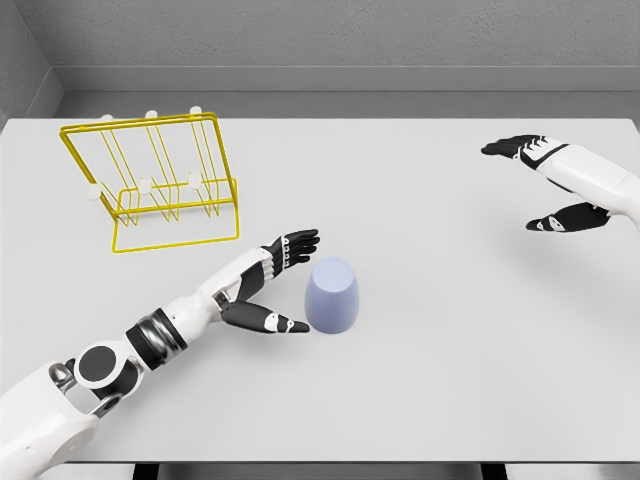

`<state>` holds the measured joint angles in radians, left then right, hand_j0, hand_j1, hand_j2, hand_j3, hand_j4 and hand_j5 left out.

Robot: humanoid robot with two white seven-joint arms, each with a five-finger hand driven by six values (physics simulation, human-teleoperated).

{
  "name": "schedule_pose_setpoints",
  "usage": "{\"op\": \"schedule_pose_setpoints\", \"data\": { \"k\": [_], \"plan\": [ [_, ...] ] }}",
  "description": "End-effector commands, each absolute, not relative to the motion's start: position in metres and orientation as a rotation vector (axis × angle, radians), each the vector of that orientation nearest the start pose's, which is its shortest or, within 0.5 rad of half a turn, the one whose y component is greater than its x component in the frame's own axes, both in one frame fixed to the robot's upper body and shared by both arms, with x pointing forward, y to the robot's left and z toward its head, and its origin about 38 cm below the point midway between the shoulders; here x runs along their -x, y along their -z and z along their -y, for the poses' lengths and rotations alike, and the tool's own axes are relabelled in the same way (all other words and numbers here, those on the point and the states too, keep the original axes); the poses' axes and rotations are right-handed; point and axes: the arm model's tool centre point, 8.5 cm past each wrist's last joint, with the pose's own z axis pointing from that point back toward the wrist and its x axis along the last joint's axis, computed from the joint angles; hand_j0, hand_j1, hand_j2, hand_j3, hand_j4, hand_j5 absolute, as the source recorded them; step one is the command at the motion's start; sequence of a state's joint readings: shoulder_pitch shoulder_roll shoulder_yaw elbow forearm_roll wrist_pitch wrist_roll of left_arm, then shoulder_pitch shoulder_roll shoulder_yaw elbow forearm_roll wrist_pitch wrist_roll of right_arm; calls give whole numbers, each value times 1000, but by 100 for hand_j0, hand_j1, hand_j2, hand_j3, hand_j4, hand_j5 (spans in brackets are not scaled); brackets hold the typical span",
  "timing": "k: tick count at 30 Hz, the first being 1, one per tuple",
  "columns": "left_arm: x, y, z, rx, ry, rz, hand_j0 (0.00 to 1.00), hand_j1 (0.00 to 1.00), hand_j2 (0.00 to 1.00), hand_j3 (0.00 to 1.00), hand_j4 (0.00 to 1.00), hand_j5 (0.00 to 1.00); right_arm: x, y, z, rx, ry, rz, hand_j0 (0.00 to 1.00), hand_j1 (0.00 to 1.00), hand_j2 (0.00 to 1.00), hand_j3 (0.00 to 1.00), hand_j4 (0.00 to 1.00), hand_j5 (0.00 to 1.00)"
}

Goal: Place the cup on the cup holder with both arms

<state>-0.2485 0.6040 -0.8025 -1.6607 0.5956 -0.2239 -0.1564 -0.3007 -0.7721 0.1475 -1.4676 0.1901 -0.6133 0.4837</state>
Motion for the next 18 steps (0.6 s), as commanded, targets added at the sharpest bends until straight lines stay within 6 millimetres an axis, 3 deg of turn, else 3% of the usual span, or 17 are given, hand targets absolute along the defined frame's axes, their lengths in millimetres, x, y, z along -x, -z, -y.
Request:
{"op": "schedule_pose_setpoints", "data": {
  "k": [1, 9, 10, 18],
  "plan": [
    [-336, -89, -176, 627, 729, 1496, 100, 100, 100, 100, 100, 100, -401, -221, 373, 390, -1569, 1691, 100, 100, 100, 100, 100, 100],
    [-336, -89, -176, 627, 729, 1496, 100, 100, 100, 100, 100, 100, -401, -221, 373, 390, -1569, 1691, 100, 100, 100, 100, 100, 100],
    [-340, -99, -145, 700, 738, 1561, 100, 100, 100, 100, 100, 100, -401, -197, 398, 404, -1437, 1656, 100, 100, 100, 100, 100, 100],
    [-341, -94, -141, 702, 732, 1548, 100, 100, 100, 100, 100, 100, -402, -199, 399, 411, -1416, 1671, 100, 100, 100, 100, 100, 100]
  ]
}}
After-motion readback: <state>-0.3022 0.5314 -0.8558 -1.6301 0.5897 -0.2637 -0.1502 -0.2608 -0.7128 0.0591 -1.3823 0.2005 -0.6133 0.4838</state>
